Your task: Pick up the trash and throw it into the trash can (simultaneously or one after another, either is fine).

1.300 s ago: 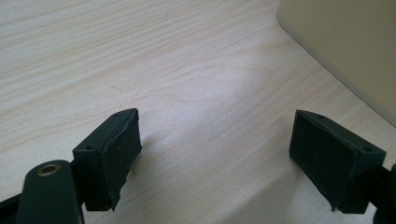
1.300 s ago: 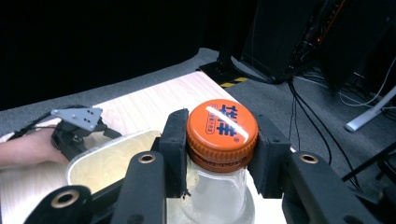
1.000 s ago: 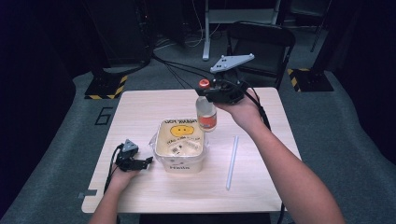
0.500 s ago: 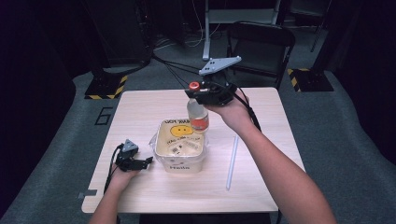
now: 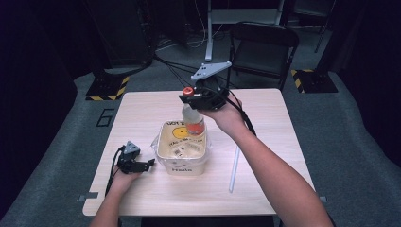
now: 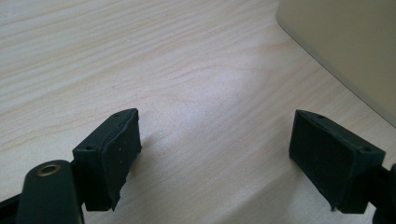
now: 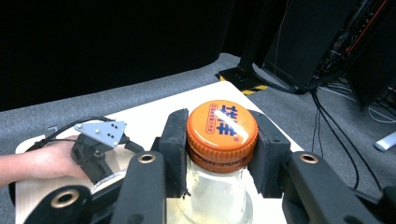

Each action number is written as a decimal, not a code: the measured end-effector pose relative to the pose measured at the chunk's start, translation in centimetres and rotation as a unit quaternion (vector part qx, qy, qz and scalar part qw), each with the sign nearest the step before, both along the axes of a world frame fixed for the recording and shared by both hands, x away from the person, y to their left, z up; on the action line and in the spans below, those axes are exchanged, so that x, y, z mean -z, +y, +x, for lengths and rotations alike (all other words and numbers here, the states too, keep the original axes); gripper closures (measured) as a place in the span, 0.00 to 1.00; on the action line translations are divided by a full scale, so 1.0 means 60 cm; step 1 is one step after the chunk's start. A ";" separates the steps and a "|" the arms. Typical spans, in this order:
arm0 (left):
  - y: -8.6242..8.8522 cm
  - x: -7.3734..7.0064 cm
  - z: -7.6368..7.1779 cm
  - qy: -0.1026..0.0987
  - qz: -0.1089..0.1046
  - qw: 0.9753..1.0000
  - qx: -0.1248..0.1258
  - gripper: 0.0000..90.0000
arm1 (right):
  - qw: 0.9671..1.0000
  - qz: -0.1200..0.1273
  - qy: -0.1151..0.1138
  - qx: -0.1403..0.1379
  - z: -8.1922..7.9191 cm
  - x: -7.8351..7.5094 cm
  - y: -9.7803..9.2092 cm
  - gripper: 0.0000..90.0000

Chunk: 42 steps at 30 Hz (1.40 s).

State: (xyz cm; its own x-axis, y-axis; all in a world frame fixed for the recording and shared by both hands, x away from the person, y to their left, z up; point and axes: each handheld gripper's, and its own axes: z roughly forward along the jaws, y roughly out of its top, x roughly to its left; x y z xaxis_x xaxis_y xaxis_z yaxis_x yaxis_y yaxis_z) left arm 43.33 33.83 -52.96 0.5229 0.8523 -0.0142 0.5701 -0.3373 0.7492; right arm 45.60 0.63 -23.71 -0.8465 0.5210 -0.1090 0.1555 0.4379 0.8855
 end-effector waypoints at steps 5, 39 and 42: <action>0.001 -0.001 0.000 0.002 0.001 1.000 0.002 0.18 | 1.000 -0.002 0.006 0.000 0.004 0.015 0.009 0.68; 0.000 0.000 0.000 -0.001 0.000 1.000 0.002 0.19 | 0.999 -0.022 0.025 0.019 0.025 0.138 0.022 0.69; 0.000 0.000 0.000 -0.002 0.000 1.000 0.002 0.19 | 0.999 -0.026 0.032 0.022 0.027 0.153 0.024 0.68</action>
